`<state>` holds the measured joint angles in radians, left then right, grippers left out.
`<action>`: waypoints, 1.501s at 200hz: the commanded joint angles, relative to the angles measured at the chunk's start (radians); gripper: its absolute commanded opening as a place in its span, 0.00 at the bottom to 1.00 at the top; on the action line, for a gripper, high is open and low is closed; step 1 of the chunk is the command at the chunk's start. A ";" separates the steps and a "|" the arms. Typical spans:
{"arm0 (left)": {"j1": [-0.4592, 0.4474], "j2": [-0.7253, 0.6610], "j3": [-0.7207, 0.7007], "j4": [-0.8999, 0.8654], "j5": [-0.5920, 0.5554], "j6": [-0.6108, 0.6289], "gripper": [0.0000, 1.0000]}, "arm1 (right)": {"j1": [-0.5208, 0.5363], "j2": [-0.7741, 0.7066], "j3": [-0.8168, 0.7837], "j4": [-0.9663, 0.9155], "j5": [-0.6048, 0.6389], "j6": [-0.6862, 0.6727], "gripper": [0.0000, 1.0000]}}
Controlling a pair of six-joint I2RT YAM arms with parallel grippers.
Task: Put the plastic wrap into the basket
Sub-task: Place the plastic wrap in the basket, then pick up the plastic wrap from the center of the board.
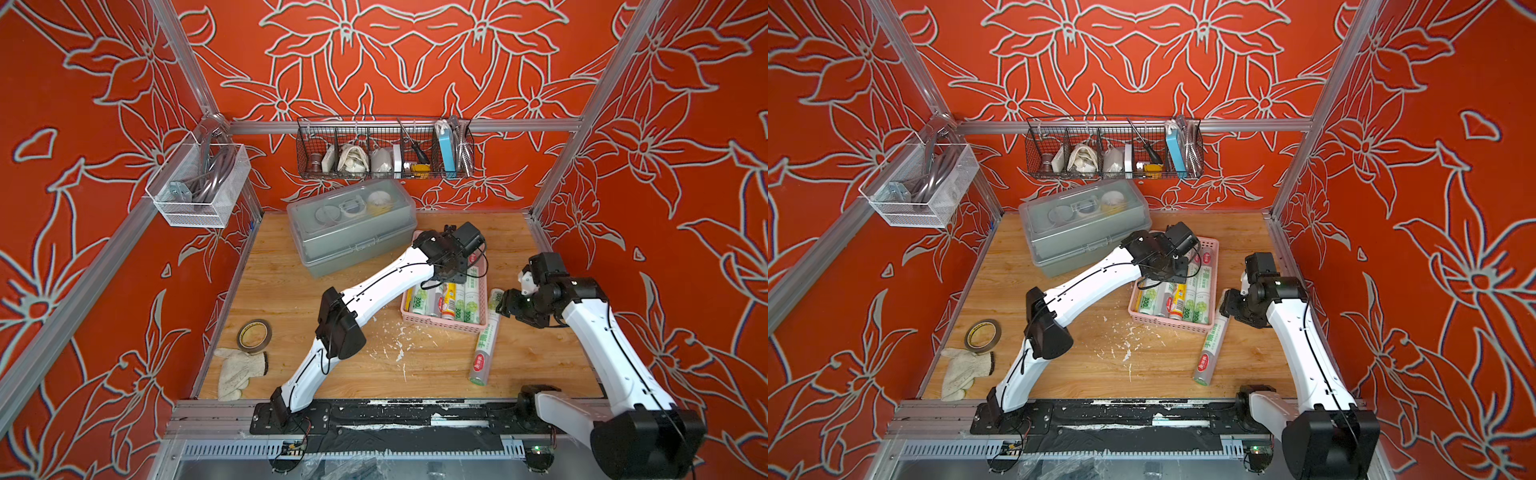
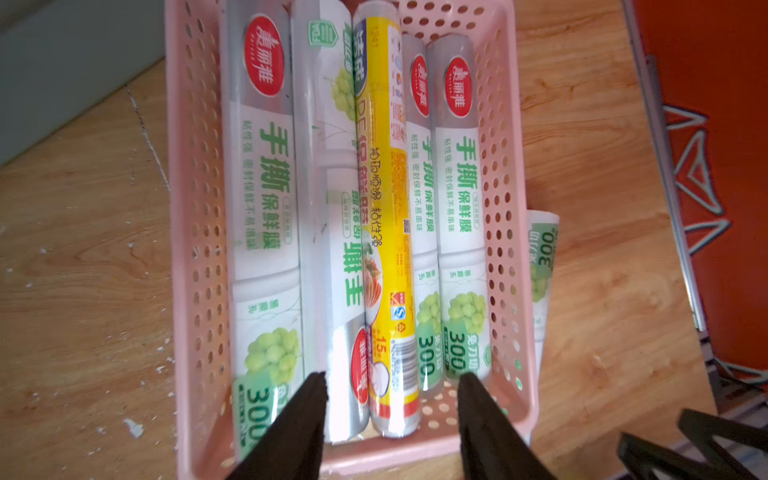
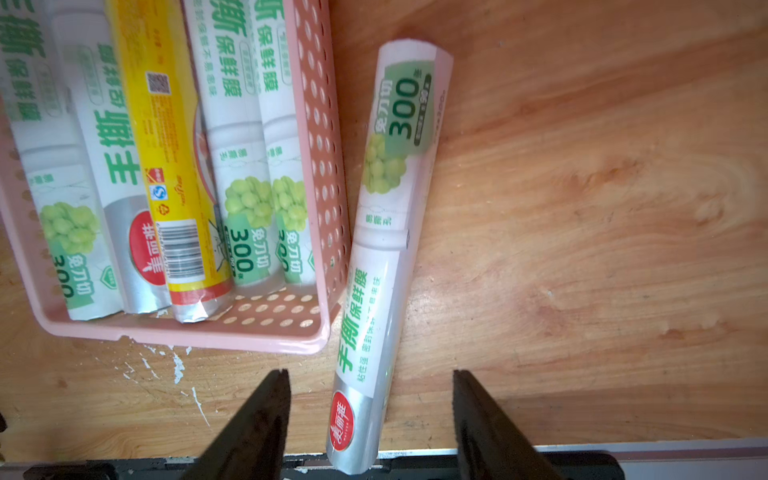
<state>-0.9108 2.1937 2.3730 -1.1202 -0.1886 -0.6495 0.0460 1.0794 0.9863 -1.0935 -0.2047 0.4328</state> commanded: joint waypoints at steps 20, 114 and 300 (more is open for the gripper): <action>-0.002 -0.189 -0.172 0.063 -0.034 0.052 0.53 | 0.008 -0.100 -0.094 -0.045 -0.019 0.088 0.65; 0.075 -0.493 -0.610 0.277 0.021 0.104 0.54 | 0.237 -0.077 -0.176 -0.053 0.131 0.257 0.70; 0.272 -0.816 -1.060 0.468 0.117 0.069 0.53 | 0.403 0.060 -0.352 0.214 0.167 0.417 0.72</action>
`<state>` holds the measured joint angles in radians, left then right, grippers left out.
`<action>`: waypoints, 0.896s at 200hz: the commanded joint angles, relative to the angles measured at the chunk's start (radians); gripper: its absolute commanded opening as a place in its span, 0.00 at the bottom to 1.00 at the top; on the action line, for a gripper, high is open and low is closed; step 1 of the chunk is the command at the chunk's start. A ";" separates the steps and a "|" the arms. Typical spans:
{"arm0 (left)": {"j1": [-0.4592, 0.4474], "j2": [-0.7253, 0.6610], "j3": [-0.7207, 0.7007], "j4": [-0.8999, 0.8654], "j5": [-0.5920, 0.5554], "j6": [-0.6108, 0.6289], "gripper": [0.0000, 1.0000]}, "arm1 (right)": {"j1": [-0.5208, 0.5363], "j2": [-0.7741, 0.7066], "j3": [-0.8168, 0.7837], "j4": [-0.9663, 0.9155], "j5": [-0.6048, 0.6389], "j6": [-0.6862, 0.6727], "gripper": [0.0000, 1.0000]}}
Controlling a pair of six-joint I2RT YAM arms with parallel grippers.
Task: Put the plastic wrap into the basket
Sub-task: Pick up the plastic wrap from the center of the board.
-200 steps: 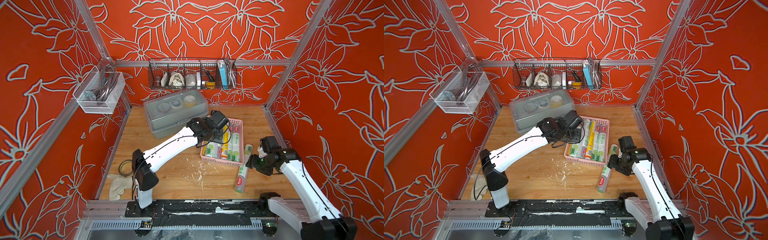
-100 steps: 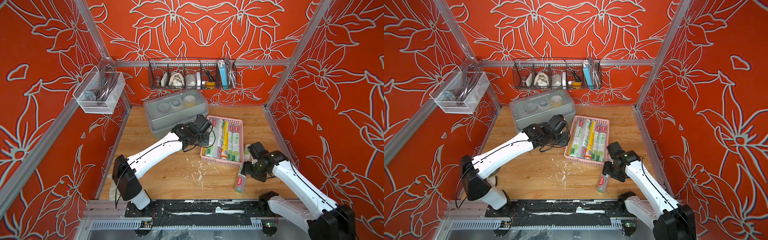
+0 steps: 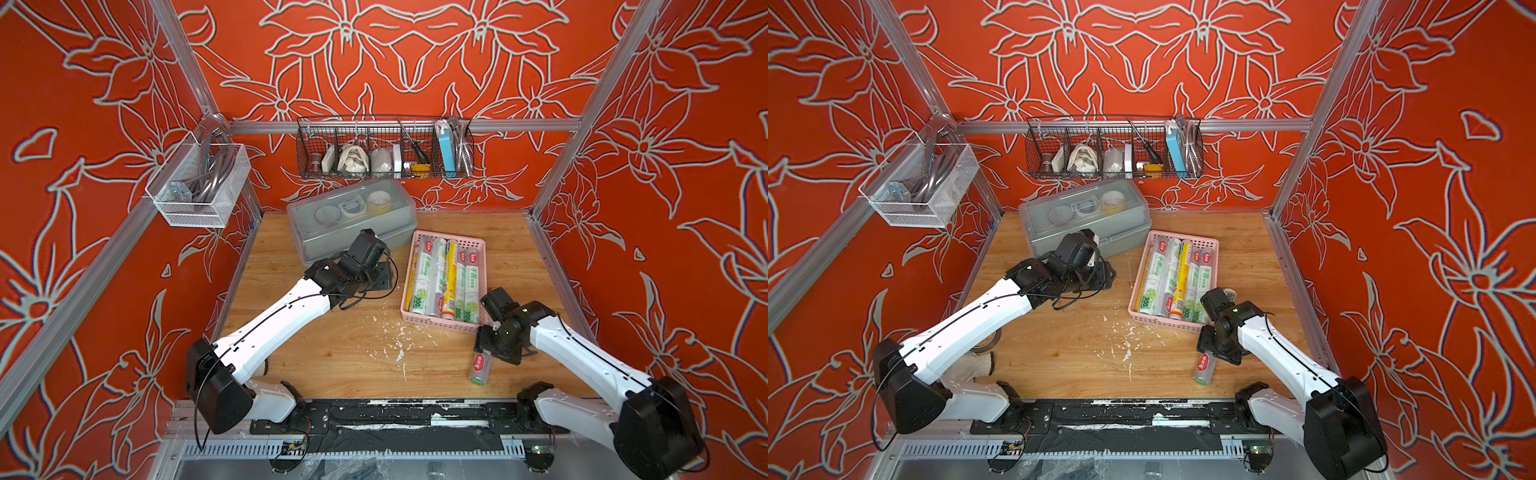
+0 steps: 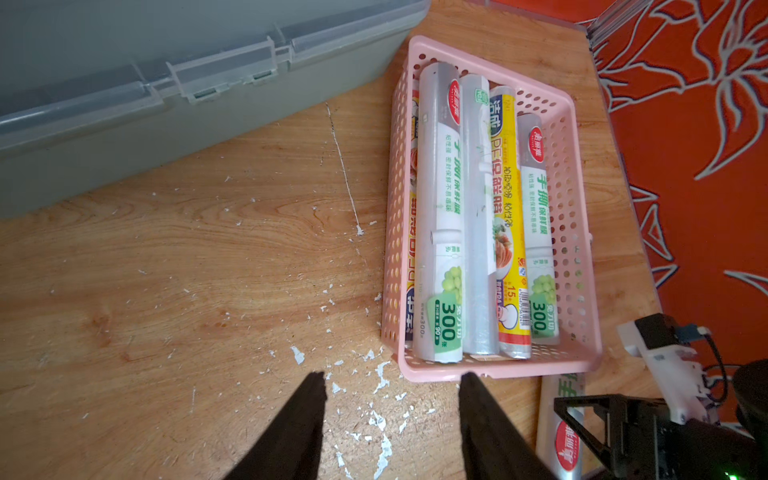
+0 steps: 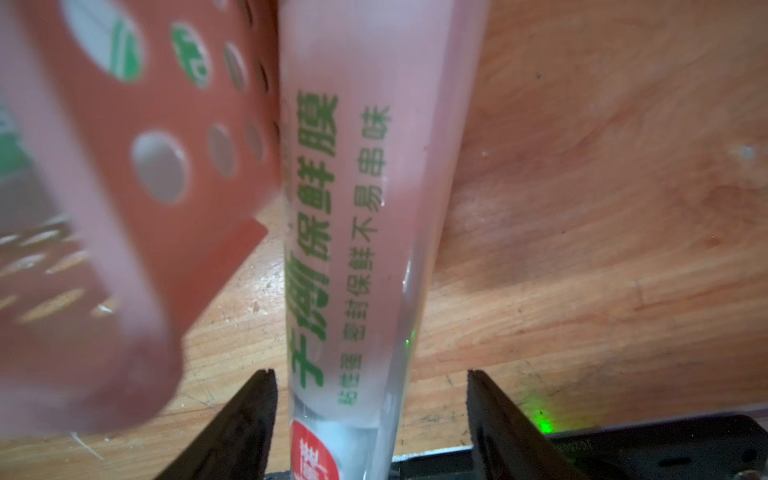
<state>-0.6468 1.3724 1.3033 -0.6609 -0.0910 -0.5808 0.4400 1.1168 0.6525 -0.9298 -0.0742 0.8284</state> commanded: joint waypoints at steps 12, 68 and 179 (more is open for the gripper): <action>0.009 0.003 0.008 0.012 0.020 0.001 0.53 | 0.009 0.050 -0.015 0.046 0.045 0.017 0.72; 0.012 -0.014 -0.001 0.031 0.025 0.009 0.53 | 0.007 0.131 -0.002 0.027 0.100 -0.015 0.65; 0.013 -0.049 -0.002 0.049 0.080 0.025 0.53 | -0.015 0.083 -0.013 0.006 0.148 -0.006 0.32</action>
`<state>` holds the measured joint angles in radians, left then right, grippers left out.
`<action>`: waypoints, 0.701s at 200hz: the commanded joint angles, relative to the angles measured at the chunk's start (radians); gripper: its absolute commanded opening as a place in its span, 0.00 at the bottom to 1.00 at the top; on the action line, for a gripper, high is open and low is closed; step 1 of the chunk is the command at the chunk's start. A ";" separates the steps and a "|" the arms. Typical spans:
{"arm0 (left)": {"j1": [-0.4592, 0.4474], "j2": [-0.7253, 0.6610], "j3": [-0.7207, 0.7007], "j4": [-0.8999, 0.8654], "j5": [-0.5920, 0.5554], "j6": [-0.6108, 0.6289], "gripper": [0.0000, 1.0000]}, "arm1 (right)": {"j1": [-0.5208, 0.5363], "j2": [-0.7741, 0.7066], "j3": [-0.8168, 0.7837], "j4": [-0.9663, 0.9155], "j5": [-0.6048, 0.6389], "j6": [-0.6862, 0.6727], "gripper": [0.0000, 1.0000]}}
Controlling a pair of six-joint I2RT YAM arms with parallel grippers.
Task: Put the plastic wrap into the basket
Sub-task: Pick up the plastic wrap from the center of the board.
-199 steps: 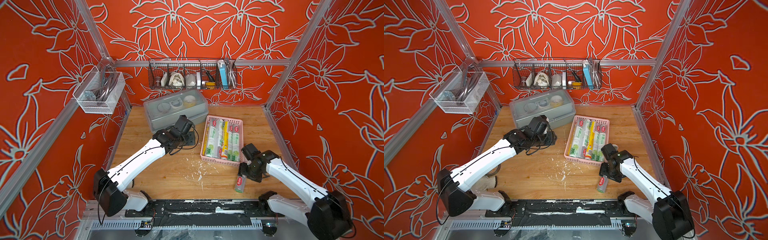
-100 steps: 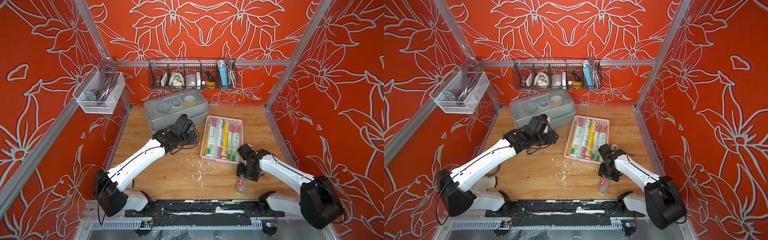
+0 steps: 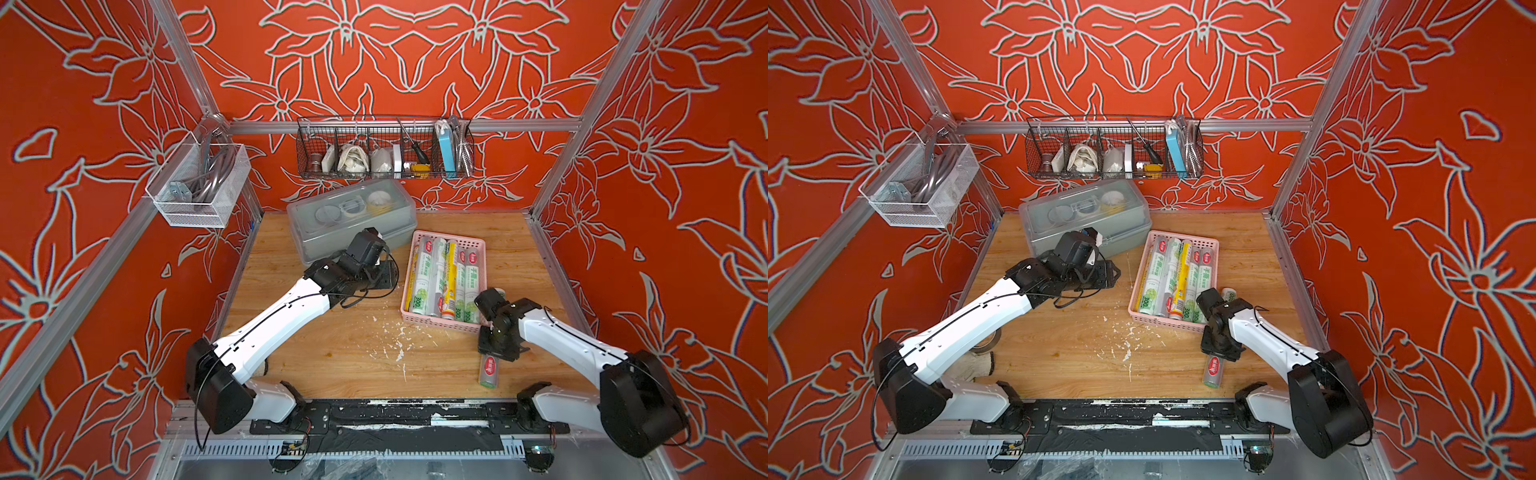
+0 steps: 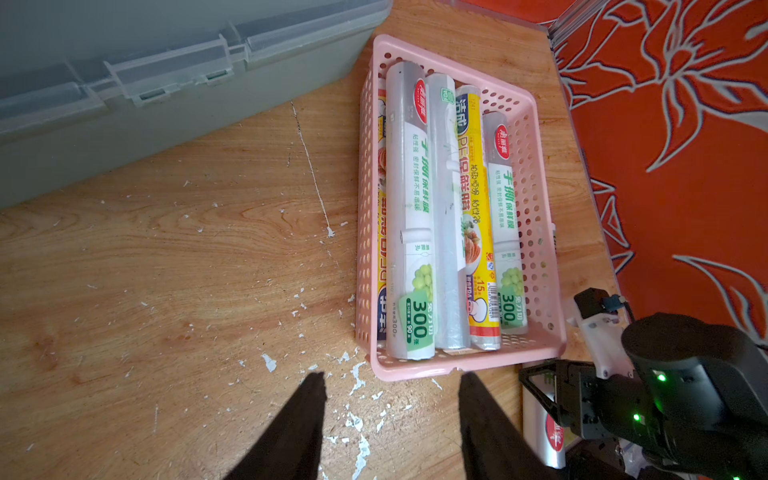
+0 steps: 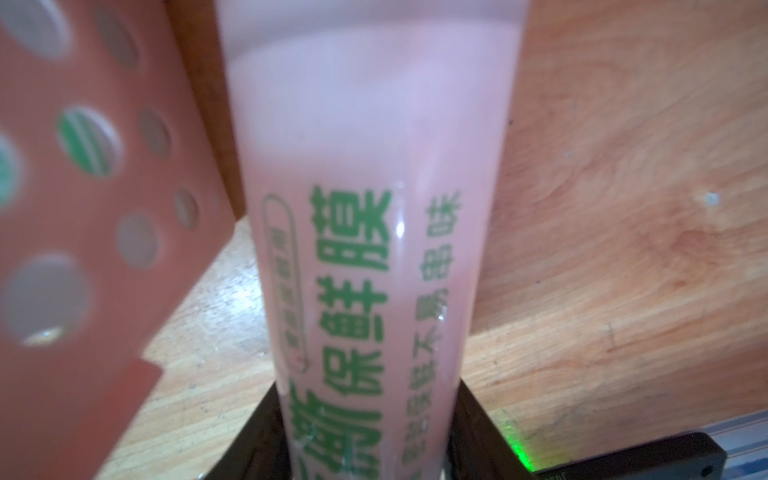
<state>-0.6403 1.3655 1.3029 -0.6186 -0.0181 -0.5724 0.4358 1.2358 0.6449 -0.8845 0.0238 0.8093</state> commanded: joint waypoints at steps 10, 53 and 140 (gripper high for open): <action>0.007 -0.050 -0.002 0.007 0.004 0.017 0.53 | -0.014 -0.058 0.003 -0.056 0.061 0.024 0.31; 0.007 -0.077 -0.001 0.005 0.000 0.016 0.53 | -0.056 -0.196 0.064 -0.142 0.117 0.023 0.30; 0.007 -0.094 -0.007 0.003 -0.009 0.014 0.54 | -0.117 -0.211 0.140 -0.186 0.114 -0.032 0.28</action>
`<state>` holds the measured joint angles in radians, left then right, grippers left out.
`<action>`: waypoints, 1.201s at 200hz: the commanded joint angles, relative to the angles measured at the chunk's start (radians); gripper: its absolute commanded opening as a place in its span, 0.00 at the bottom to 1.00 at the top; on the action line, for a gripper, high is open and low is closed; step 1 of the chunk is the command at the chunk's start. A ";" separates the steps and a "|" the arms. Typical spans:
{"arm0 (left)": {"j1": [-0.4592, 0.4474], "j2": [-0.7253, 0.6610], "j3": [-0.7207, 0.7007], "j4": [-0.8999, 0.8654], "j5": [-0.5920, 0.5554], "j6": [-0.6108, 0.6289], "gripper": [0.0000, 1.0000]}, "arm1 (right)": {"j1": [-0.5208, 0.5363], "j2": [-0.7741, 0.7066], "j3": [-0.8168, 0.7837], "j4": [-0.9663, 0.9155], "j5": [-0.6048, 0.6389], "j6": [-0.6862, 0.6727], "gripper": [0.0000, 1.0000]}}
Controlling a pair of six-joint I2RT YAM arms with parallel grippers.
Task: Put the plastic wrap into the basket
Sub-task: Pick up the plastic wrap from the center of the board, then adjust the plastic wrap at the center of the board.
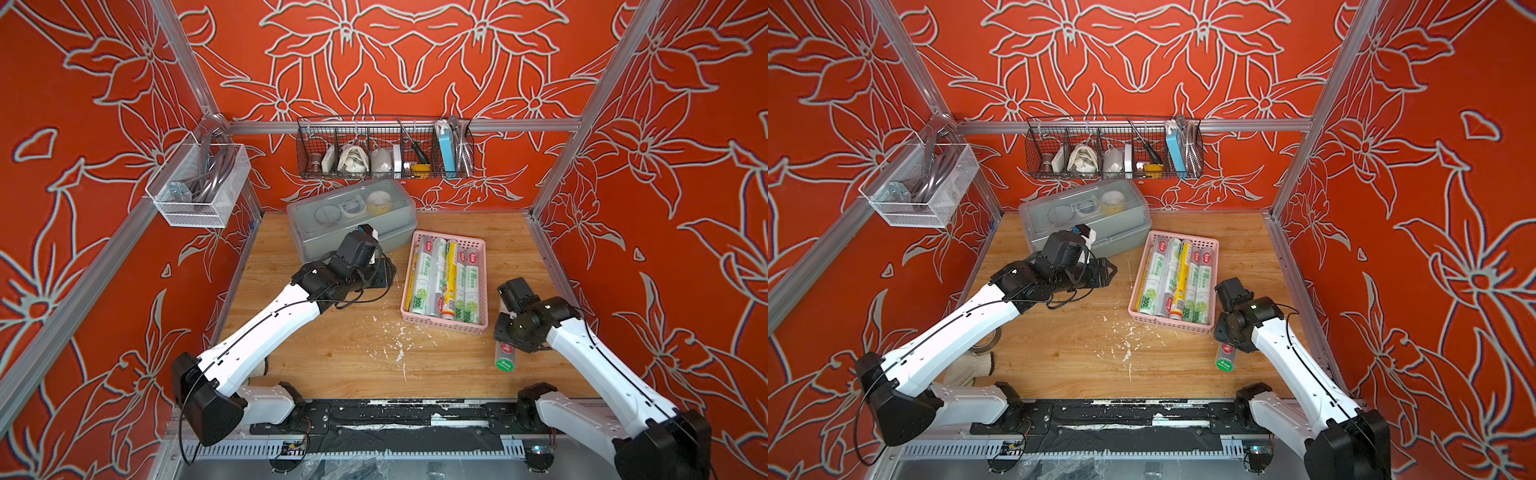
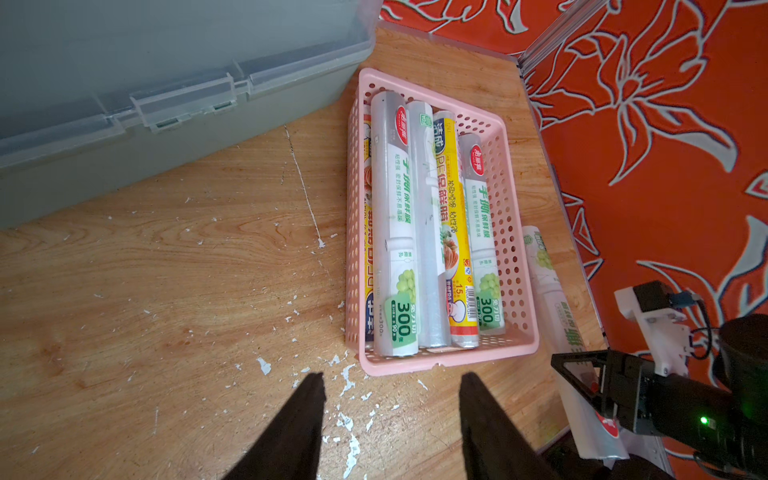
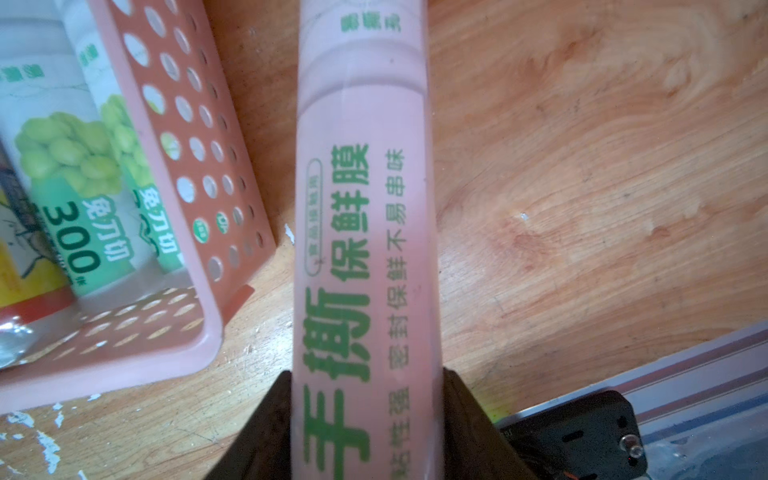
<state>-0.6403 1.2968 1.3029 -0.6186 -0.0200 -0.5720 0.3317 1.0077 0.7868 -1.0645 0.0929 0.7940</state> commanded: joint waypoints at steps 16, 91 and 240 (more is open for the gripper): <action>0.008 -0.022 -0.007 0.005 -0.005 0.011 0.54 | -0.019 0.051 -0.011 0.029 0.040 -0.005 0.27; 0.008 -0.038 -0.014 0.005 -0.018 0.018 0.54 | -0.195 0.205 -0.093 0.228 -0.016 -0.078 0.28; 0.013 -0.074 -0.032 0.010 -0.032 0.040 0.54 | -0.343 0.435 0.056 0.284 -0.046 -0.272 0.67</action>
<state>-0.6338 1.2407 1.2831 -0.6170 -0.0460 -0.5476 0.0185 1.4067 0.7948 -0.7792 0.0444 0.5877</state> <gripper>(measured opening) 0.539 0.651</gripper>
